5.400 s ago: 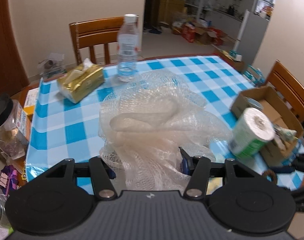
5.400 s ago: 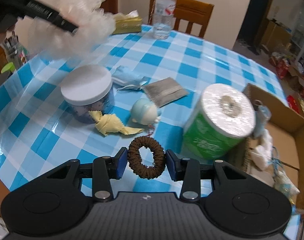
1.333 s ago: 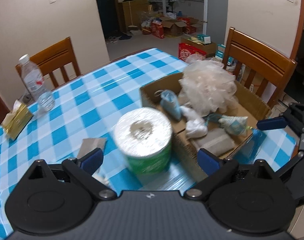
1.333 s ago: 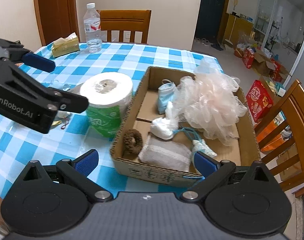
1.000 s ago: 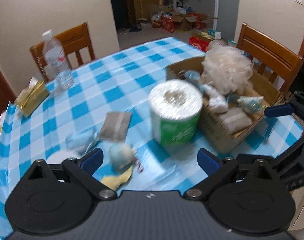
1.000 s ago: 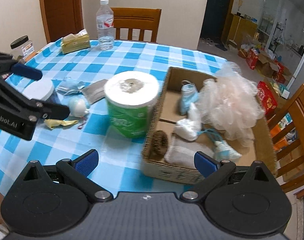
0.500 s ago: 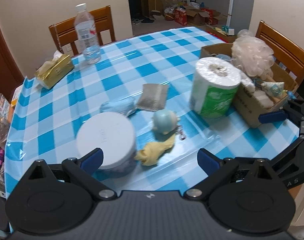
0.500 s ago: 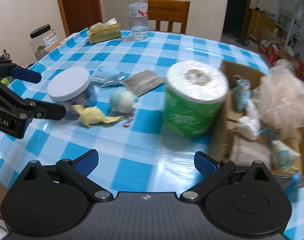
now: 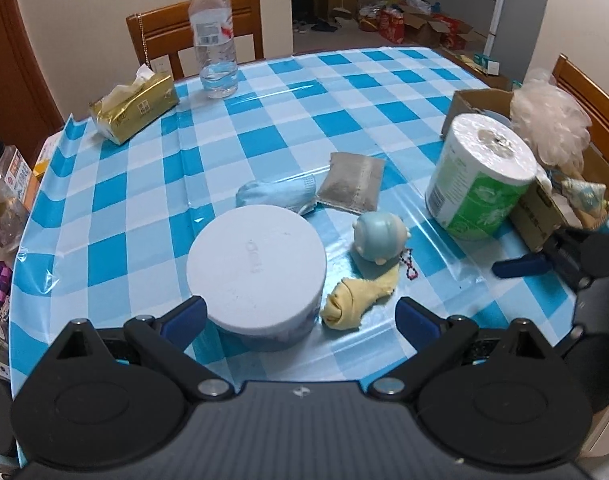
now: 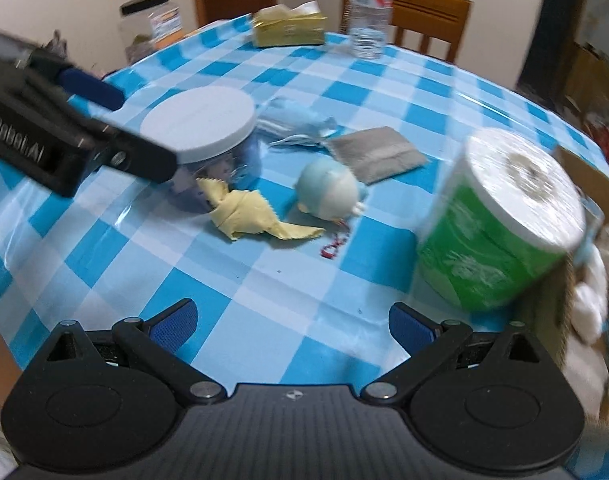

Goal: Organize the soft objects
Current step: 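Move both tools back over the table toward the yellow cloth and mask, then grasp the yellow cloth with the right gripper while the left grasps the blue mask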

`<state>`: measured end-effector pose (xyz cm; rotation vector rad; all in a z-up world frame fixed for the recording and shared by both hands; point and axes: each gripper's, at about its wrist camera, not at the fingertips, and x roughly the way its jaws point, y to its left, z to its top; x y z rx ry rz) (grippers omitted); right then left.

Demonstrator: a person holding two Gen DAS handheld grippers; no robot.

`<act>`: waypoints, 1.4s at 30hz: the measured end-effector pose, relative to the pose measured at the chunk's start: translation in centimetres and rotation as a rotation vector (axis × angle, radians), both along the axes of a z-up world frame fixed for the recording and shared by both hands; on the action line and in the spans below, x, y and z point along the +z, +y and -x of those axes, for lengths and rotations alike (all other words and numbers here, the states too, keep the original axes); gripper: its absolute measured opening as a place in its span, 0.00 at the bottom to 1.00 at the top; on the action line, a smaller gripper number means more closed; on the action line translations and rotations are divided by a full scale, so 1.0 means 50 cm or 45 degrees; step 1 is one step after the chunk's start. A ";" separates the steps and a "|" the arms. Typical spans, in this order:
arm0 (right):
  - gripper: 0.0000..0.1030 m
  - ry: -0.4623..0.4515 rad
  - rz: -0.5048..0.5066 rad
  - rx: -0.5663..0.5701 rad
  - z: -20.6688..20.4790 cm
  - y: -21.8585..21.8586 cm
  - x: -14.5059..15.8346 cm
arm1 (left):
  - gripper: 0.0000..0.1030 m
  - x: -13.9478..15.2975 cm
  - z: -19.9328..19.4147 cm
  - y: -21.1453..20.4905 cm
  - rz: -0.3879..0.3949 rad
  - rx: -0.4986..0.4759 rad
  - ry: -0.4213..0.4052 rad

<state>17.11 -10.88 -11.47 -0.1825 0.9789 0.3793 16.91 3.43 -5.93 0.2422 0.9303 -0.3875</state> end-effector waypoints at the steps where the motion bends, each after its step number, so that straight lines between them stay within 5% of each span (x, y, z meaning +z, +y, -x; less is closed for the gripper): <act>1: 1.00 0.005 0.001 0.024 -0.007 0.006 -0.004 | 0.97 0.002 -0.005 0.001 -0.014 0.016 -0.008; 20: 1.00 -0.137 -0.001 0.473 -0.086 0.152 -0.046 | 0.97 0.018 -0.106 0.004 -0.083 0.093 -0.020; 28: 1.00 0.016 -0.071 0.464 -0.140 0.167 -0.079 | 0.97 0.011 -0.122 0.004 -0.093 0.080 0.001; 38: 1.00 0.094 -0.058 0.549 -0.077 0.157 -0.069 | 0.97 0.011 -0.198 -0.008 -0.030 -0.002 0.048; 42: 1.00 0.087 -0.044 0.536 -0.070 0.156 -0.069 | 0.97 -0.013 -0.264 -0.034 -0.074 -0.088 0.087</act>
